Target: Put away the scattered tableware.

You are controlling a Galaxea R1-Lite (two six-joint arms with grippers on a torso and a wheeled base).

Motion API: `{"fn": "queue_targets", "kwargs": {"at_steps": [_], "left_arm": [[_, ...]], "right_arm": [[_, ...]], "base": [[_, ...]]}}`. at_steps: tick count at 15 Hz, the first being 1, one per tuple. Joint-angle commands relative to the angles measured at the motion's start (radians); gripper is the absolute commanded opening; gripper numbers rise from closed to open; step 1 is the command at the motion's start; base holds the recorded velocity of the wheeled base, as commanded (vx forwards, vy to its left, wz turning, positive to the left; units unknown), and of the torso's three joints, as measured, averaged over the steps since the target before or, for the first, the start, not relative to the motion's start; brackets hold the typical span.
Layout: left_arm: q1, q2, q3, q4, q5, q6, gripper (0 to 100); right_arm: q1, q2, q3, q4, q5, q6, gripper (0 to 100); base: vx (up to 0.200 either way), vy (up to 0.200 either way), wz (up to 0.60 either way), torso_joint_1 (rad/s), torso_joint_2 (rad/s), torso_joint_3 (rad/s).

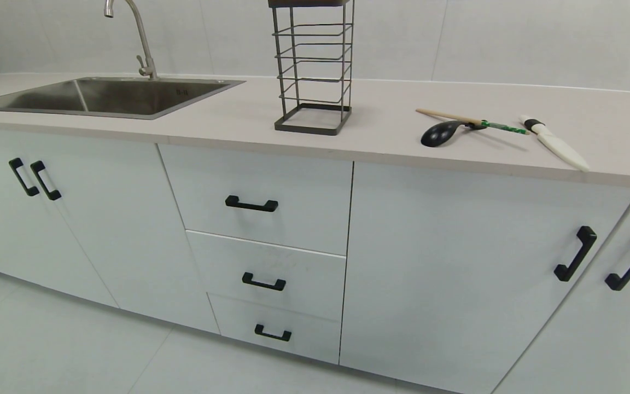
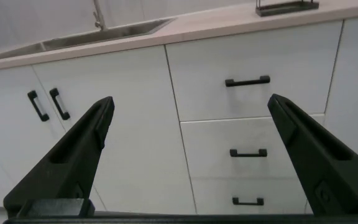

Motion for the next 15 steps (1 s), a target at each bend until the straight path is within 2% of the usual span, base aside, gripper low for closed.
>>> {"fn": "queue_targets", "kwargs": {"at_steps": [1, 2, 4, 5, 6, 8, 9, 11, 12, 13, 14, 15], "left_arm": [[-0.002, 0.190, -0.022, -0.050, -0.043, 0.071, 100], [-0.007, 0.275, -0.023, -0.107, -0.075, 0.136, 100], [-0.013, 0.370, -0.030, -0.168, -0.118, 0.228, 100], [-0.017, 0.413, -0.039, -0.184, -0.138, 0.269, 100], [-0.028, 0.448, -0.046, -0.187, -0.144, 0.297, 100], [-0.060, 0.514, -0.057, -0.188, -0.142, 0.324, 100], [-0.065, 0.531, -0.059, -0.190, -0.142, 0.326, 100], [-0.073, 0.628, -0.123, -0.191, -0.141, 0.321, 100], [-0.071, 0.687, -0.169, -0.199, -0.141, 0.329, 100], [-0.074, 0.717, -0.171, -0.211, -0.141, 0.334, 100], [-0.074, 0.733, -0.165, -0.211, -0.141, 0.357, 100], [-0.074, 0.769, -0.158, -0.213, -0.141, 0.409, 100]], "right_arm": [[0.000, 0.001, 0.000, 0.000, 0.001, 0.000, 0], [0.000, 0.001, 0.000, 0.000, 0.001, 0.000, 0], [0.000, 0.001, 0.000, 0.000, 0.001, 0.000, 0], [0.000, 0.001, 0.000, 0.000, 0.001, 0.000, 0], [0.000, 0.001, 0.000, 0.000, 0.001, 0.000, 0], [0.000, 0.001, 0.000, 0.000, 0.001, 0.000, 0], [0.000, 0.001, 0.000, 0.000, 0.001, 0.000, 0], [0.000, 0.001, 0.000, 0.000, 0.001, 0.000, 0], [0.000, 0.001, 0.000, 0.000, 0.001, 0.000, 0], [0.000, 0.001, 0.000, 0.000, 0.001, 0.000, 0], [0.000, 0.001, 0.000, 0.000, 0.001, 0.000, 0], [0.000, 0.001, 0.000, 0.000, 0.001, 0.000, 0]], "base": [[0.000, 0.000, 0.00, 0.000, 0.00, 0.000], [0.000, 0.000, 0.00, 0.000, 0.00, 0.000], [0.000, 0.000, 0.00, 0.000, 0.00, 0.000], [0.000, 0.000, 0.00, 0.000, 0.00, 0.000], [0.000, 0.000, 0.00, 0.000, 0.00, 0.000], [0.000, 0.000, 0.00, 0.000, 0.00, 0.000], [0.000, 0.000, 0.00, 0.000, 0.00, 0.000], [0.000, 0.000, 0.00, 0.000, 0.00, 0.000], [0.000, 0.000, 0.00, 0.000, 0.00, 0.000], [0.000, 0.000, 0.00, 0.000, 0.00, 0.000], [0.000, 0.000, 0.00, 0.000, 0.00, 0.000], [0.000, 0.000, 0.00, 0.000, 0.00, 0.000]]}}
